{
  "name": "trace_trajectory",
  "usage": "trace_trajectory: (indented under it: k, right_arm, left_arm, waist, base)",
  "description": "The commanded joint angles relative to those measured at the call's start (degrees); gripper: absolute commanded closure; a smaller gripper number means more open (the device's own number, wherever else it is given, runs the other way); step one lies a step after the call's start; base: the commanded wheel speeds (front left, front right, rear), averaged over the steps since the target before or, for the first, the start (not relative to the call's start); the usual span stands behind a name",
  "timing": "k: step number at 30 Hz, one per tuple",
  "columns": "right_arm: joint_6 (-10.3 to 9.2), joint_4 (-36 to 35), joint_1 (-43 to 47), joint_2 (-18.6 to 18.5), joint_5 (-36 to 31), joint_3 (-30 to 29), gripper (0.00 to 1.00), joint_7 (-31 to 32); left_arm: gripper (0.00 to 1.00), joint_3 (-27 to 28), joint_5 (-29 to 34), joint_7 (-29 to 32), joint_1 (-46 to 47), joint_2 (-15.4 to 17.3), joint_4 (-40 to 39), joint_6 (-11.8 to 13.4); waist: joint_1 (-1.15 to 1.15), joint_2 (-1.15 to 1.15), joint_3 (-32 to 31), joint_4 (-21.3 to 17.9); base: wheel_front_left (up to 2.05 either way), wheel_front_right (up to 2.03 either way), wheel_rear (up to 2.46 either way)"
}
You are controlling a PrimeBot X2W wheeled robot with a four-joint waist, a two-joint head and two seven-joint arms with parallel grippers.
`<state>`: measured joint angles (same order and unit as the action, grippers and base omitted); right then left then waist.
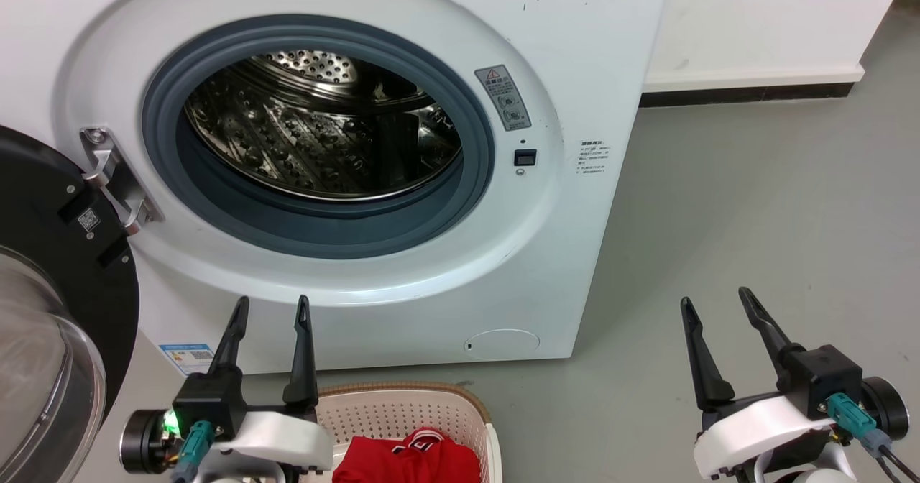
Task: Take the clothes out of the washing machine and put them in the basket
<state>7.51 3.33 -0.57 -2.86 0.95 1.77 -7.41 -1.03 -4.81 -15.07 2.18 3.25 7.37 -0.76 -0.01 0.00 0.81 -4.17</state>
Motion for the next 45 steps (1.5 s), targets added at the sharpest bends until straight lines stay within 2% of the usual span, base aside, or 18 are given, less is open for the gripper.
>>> trace_trajectory:
  k: [1,21,22,25,45]
  right_arm:
    - [-0.04,-0.29,0.57,-0.03,-0.14,0.15,0.0,0.19]
    - [-0.04,-0.82,1.09,-0.03,0.49,0.56,0.0,0.36]
    - [0.0,-0.85,0.66,0.0,0.26,0.57,1.0,0.55]
    - [0.0,-0.28,1.21,0.01,1.27,0.89,1.0,0.44]
    - [-0.01,2.58,-0.93,-1.43,26.56,0.1,1.0,2.64]
  left_arm:
    - [0.0,0.01,-0.05,-0.14,-0.81,0.15,0.23,0.09]
    - [0.0,-0.54,0.11,-0.14,-1.3,0.28,1.82,0.65]
    - [1.0,-0.48,0.0,0.0,-0.76,0.07,1.94,0.5]
    - [1.0,0.04,-1.0,0.54,-0.41,-0.09,3.22,0.36]
    - [1.0,1.86,-23.64,5.98,0.72,-0.15,3.85,-1.48]
  waist:
    - [0.01,0.0,-0.13,-0.09]
    - [0.01,0.0,-0.55,-0.15]
    - [0.01,0.0,-0.55,-0.15]
    - [0.01,0.0,-0.58,-0.12]
    - [0.01,0.0,-0.59,0.58]
  base:
    - [0.0,0.0,0.0]
    - [0.0,0.0,0.0]
    - [0.0,0.0,0.0]
    - [0.0,0.0,0.0]
    - [0.0,0.0,0.0]
